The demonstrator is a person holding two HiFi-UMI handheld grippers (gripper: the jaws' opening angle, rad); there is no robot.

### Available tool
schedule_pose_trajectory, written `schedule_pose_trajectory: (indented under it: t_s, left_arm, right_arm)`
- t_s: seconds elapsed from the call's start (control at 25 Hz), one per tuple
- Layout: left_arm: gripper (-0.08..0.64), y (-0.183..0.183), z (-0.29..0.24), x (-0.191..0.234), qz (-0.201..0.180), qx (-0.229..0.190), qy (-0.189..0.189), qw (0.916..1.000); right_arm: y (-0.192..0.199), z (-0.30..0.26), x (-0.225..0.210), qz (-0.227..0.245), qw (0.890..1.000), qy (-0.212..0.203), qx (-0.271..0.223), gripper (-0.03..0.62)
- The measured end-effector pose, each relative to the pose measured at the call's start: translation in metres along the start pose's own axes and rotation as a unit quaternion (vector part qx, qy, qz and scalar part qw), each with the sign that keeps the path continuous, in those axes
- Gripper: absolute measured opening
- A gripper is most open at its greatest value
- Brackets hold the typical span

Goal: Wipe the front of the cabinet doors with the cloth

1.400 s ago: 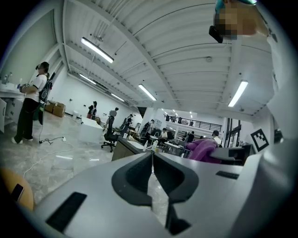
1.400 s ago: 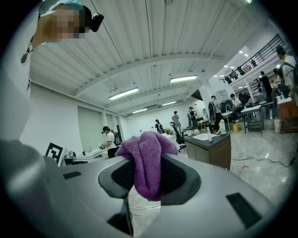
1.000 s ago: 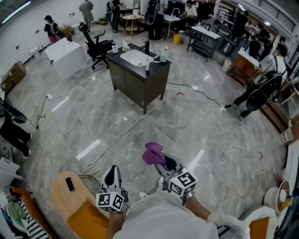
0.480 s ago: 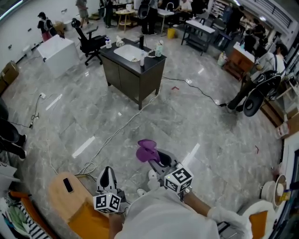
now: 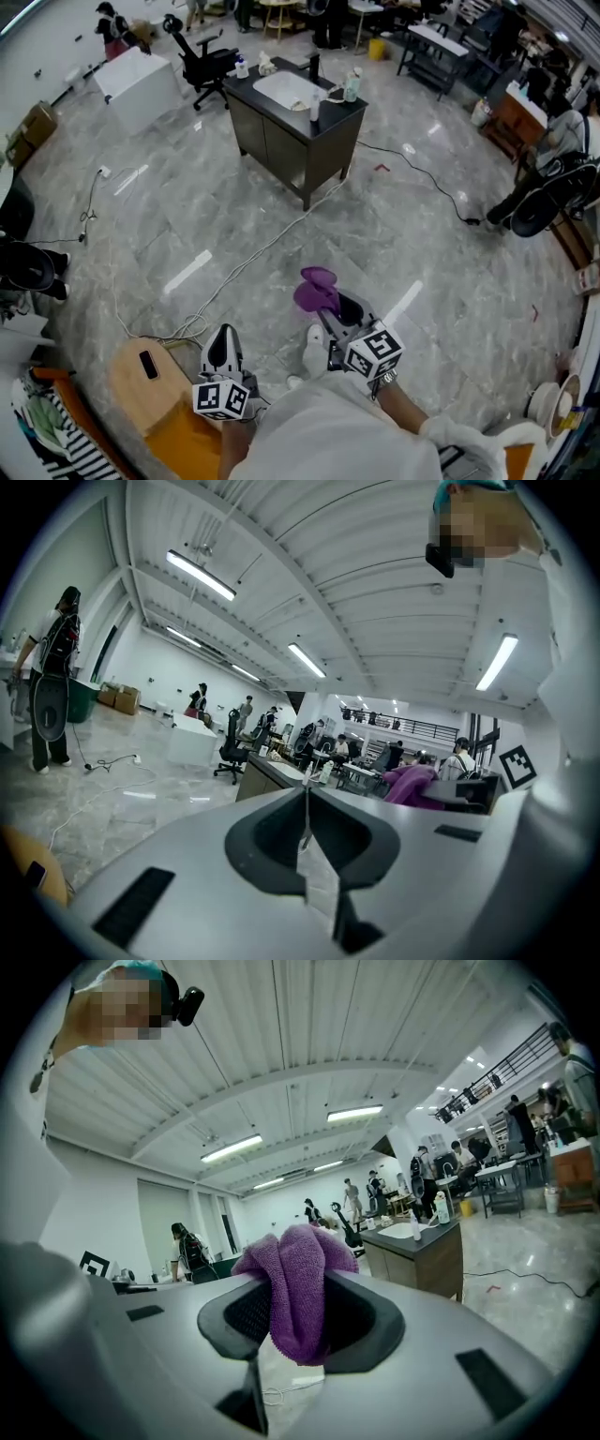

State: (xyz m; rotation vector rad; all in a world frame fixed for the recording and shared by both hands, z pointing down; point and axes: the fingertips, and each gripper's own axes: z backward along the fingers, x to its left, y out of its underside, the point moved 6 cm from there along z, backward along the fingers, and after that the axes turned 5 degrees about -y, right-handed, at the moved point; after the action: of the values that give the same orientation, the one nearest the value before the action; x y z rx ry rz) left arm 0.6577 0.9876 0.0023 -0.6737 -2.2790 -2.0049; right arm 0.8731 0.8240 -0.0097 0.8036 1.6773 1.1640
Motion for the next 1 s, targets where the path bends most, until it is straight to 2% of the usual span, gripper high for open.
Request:
schedule_pose_trajectory:
  t_s: [0.2,0.44,0.56,0.76,1.0]
  left_arm:
    - [0.017,-0.02,-0.054,-0.002,-0.017,-0.005,-0.016,0.9997]
    - [0.017,-0.032,-0.111,-0.012,-0.014,-0.021,-0.042,0.9988]
    - [0.017,-0.036,-0.139,-0.019,-0.015,-0.03,-0.037,0.9988]
    - [0.017,-0.039,-0.166,-0.023,-0.022,-0.026,-0.031,0.9989]
    - [0.017,-0.05,-0.196,-0.007,-0.019,-0.031,-0.031,0.9988]
  right_arm:
    - [-0.023,-0.042,-0.05,-0.003,1.0,-0.022,-0.003,0.137]
    - [-0.055,-0.078,-0.102,0.011,0.999,-0.049,-0.01,0.138]
    - [-0.068,-0.09,-0.123,0.017,0.998,-0.054,-0.021,0.138]
    - [-0.07,-0.102,-0.137,0.015,0.997,-0.066,-0.025,0.138]
    - [-0.072,-0.132,-0.144,0.005,0.998,-0.065,-0.019,0.137]
